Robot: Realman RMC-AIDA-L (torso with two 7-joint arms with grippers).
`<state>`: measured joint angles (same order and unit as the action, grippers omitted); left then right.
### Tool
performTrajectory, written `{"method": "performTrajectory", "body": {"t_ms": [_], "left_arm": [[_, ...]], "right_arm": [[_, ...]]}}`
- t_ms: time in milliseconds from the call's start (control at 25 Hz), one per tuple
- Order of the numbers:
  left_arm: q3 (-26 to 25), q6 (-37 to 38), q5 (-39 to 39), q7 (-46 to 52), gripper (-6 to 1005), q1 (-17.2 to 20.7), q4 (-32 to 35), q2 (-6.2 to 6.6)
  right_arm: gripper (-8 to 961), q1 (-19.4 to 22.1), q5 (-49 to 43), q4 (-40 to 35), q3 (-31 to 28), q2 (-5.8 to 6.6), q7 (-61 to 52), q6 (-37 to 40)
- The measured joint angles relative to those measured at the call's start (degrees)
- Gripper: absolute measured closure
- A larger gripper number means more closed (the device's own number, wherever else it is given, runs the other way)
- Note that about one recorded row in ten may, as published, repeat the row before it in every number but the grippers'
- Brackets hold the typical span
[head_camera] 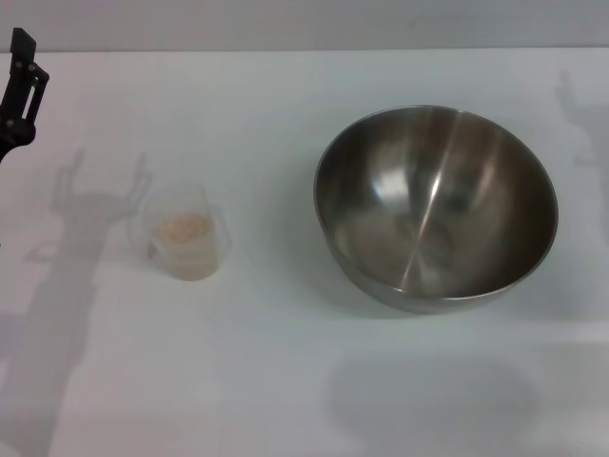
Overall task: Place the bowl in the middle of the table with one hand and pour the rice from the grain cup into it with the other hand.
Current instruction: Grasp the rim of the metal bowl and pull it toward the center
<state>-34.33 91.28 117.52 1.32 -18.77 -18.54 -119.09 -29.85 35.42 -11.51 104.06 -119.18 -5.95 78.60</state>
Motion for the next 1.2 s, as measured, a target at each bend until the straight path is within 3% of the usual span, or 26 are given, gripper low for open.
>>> {"method": "performTrajectory", "body": {"t_ms": [800,960,1200], "left_arm": [[-0.24,-0.23,0.08,0.0,175,-0.21,0.0,0.0],[-0.3,-0.33,0.03,0.0,176,-0.21,0.06,0.0],[-0.3,-0.37,-0.07,-0.02,179,-0.21,0.23,0.07]], "right_arm": [[168,-0.46,-0.51,-1.18,0.69,0.0,-0.29,-0.96],[168,0.07,-3.2,-4.66,0.57,0.08,-0.38,-6.53],[168,4.36,-11.52,-18.2,-0.4,0.72,-0.42,-19.53]]}}
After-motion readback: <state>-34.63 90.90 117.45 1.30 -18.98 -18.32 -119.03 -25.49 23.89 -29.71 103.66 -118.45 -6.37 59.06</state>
